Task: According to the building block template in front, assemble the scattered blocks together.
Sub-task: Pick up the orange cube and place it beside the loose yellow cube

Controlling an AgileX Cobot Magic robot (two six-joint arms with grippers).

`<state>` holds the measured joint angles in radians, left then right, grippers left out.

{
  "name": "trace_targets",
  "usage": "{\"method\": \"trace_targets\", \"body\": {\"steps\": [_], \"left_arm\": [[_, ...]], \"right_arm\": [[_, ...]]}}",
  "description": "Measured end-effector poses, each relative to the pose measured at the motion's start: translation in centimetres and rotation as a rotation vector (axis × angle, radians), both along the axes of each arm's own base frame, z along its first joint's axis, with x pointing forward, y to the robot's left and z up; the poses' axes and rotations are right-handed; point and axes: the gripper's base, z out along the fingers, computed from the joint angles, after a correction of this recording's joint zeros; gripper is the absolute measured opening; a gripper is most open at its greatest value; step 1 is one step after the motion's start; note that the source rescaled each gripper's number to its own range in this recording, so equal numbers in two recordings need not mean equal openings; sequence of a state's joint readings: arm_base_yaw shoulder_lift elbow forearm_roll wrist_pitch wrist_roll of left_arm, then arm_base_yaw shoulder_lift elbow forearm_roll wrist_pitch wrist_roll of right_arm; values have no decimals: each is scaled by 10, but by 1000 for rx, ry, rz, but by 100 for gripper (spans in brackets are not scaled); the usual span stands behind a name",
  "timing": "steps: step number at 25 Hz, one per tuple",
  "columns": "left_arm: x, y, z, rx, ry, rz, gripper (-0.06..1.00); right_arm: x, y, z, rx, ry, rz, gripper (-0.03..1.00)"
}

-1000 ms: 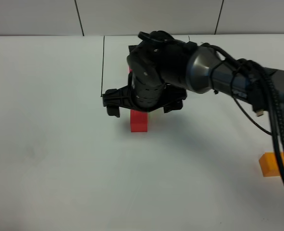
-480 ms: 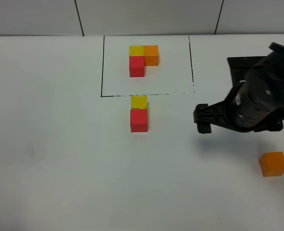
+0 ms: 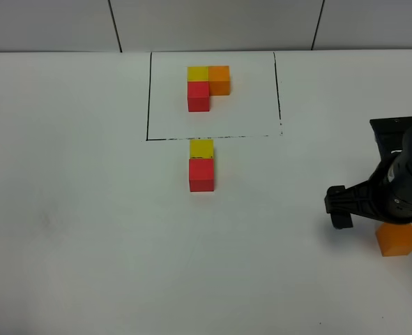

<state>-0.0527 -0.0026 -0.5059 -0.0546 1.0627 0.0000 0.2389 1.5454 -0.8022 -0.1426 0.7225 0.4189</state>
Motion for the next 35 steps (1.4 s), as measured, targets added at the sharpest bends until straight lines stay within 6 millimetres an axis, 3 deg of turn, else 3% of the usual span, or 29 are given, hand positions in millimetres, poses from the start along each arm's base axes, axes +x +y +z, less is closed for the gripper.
{"method": "trace_targets", "body": {"steps": [12, 17, 23, 35], "left_arm": [[0, 0, 0, 0, 0, 0, 62], [0, 0, 0, 0, 0, 0, 62], [0, 0, 0, 0, 0, 0, 62], [0, 0, 0, 0, 0, 0, 62]], "right_arm": [[2, -43, -4, 2, 26, -1, 94], [-12, -55, -21, 17, 54, 8, 91], [-23, -56, -36, 26, 26, 36, 86], [-15, -55, -52, 37, 5, 35, 82]]}}
